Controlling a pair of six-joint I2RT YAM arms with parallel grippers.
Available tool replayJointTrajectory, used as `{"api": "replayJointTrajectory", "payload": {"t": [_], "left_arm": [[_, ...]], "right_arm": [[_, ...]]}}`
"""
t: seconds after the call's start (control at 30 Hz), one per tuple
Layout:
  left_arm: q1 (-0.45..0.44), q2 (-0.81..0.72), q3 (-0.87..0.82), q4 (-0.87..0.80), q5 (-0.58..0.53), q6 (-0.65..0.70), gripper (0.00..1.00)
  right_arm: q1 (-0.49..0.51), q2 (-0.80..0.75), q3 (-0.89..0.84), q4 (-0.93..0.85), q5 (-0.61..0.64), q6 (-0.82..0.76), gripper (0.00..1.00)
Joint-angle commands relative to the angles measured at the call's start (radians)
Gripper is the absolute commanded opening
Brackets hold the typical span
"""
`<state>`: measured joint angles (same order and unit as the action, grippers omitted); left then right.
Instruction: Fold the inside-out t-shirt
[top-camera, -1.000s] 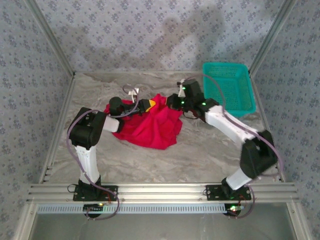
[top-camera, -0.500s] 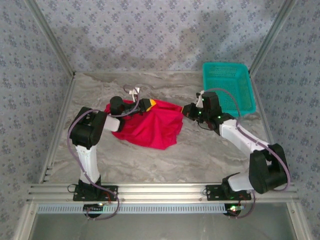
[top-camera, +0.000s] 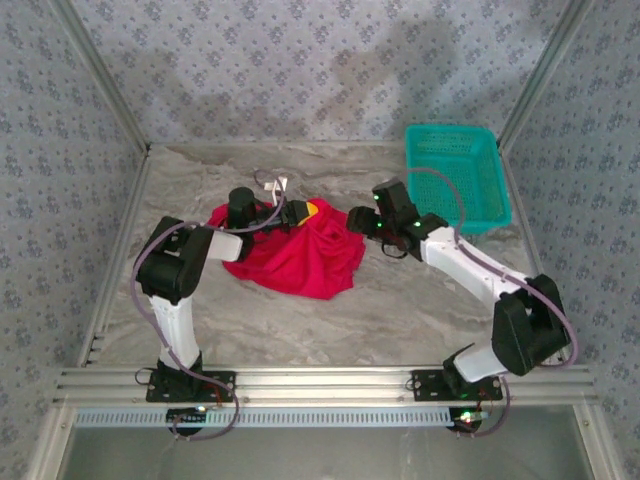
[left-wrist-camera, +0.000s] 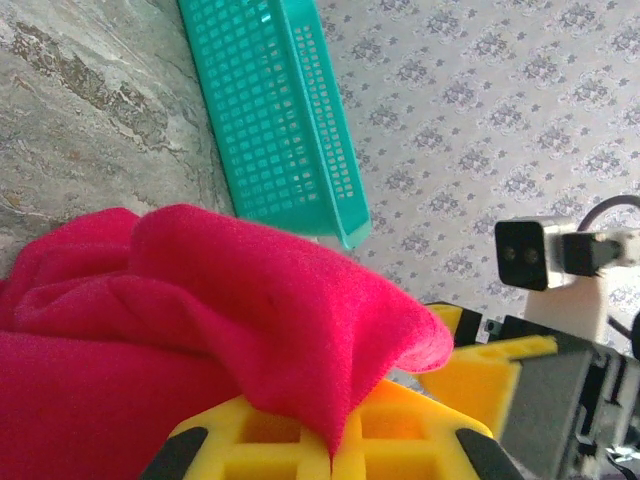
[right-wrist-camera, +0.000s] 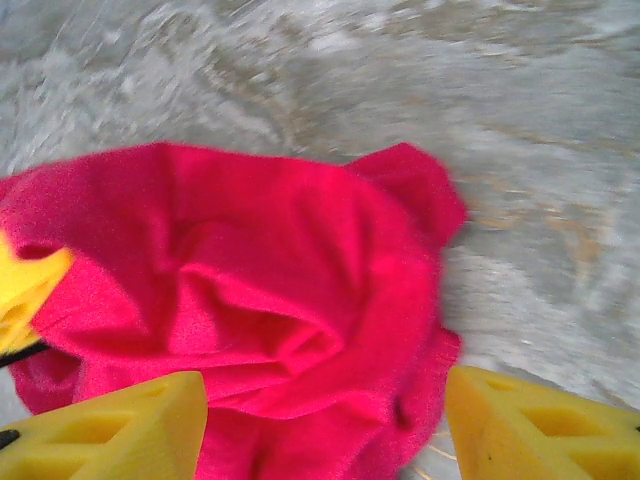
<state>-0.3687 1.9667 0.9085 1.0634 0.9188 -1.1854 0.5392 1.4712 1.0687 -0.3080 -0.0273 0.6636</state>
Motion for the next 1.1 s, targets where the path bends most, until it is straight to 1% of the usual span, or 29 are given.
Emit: {"api": "replayJointTrajectory", "payload": {"t": [0.0, 0.1, 0.2, 0.23, 0.27, 0.3, 0.33, 0.37, 0.4, 0.47, 0.5, 0.53, 0.57, 0.6, 0.63, 0.67, 0.7, 0.8, 0.87, 0.97, 1.07], "left_arm": [[-0.007, -0.021, 0.029, 0.003, -0.004, 0.021, 0.00], [-0.006, -0.028, 0.026, -0.003, -0.005, 0.024, 0.00], [-0.003, -0.039, 0.017, -0.010, -0.008, 0.030, 0.01], [-0.001, -0.044, 0.014, -0.012, -0.009, 0.032, 0.02], [0.000, -0.050, 0.011, -0.016, -0.009, 0.032, 0.03], [0.005, -0.057, 0.007, -0.020, -0.009, 0.032, 0.06], [0.011, -0.070, -0.001, -0.031, -0.009, 0.036, 0.13], [0.020, -0.089, -0.011, -0.050, -0.009, 0.042, 0.23], [0.041, -0.120, -0.023, -0.102, -0.008, 0.060, 0.29], [0.092, -0.214, -0.059, -0.243, -0.031, 0.141, 0.39], [0.125, -0.279, -0.072, -0.385, -0.069, 0.223, 0.46], [0.152, -0.352, -0.068, -0.580, -0.126, 0.337, 0.51], [0.165, -0.410, -0.046, -0.763, -0.208, 0.442, 0.54], [0.170, -0.464, -0.012, -0.968, -0.336, 0.564, 0.56], [0.171, -0.497, 0.014, -1.092, -0.449, 0.637, 0.57], [0.176, -0.518, 0.034, -1.177, -0.553, 0.679, 0.58], [0.186, -0.522, 0.049, -1.236, -0.622, 0.703, 0.57], [0.201, -0.479, 0.085, -1.320, -0.703, 0.735, 0.58], [0.201, -0.428, 0.109, -1.349, -0.709, 0.737, 0.59], [0.200, -0.364, 0.118, -1.338, -0.721, 0.718, 0.60], [0.200, -0.313, 0.129, -1.320, -0.725, 0.711, 0.65]], "right_arm": [[0.047, 0.087, 0.045, 0.013, -0.038, -0.094, 0.65], [0.061, 0.166, 0.082, 0.045, -0.058, -0.098, 0.65], [0.050, 0.278, 0.167, 0.067, -0.083, -0.081, 0.65], [0.045, 0.316, 0.192, 0.083, -0.091, -0.074, 0.64], [0.042, 0.349, 0.221, 0.086, -0.085, -0.065, 0.56], [0.037, 0.381, 0.255, 0.079, -0.076, -0.058, 0.40], [0.031, 0.401, 0.288, 0.062, -0.071, -0.056, 0.20], [0.027, 0.408, 0.311, 0.042, -0.067, -0.056, 0.04], [0.021, 0.398, 0.332, 0.012, -0.062, -0.060, 0.00], [0.018, 0.339, 0.338, -0.034, -0.039, -0.095, 0.00], [0.019, 0.293, 0.328, -0.059, -0.017, -0.115, 0.00], [0.014, 0.241, 0.310, -0.076, 0.000, -0.132, 0.00], [0.007, 0.194, 0.290, -0.082, 0.008, -0.141, 0.00], [-0.008, 0.138, 0.259, -0.084, 0.008, -0.142, 0.00], [-0.025, 0.087, 0.231, -0.078, 0.001, -0.137, 0.00], [-0.048, 0.037, 0.198, -0.069, -0.018, -0.128, 0.00], [-0.071, -0.007, 0.165, -0.053, -0.046, -0.118, 0.00], [-0.114, -0.101, 0.068, -0.006, -0.111, -0.097, 0.00], [-0.120, -0.135, 0.044, -0.001, -0.104, -0.097, 0.00], [-0.123, -0.146, 0.036, -0.012, -0.100, -0.104, 0.00], [-0.125, -0.144, 0.039, -0.014, -0.111, -0.105, 0.00]]}}
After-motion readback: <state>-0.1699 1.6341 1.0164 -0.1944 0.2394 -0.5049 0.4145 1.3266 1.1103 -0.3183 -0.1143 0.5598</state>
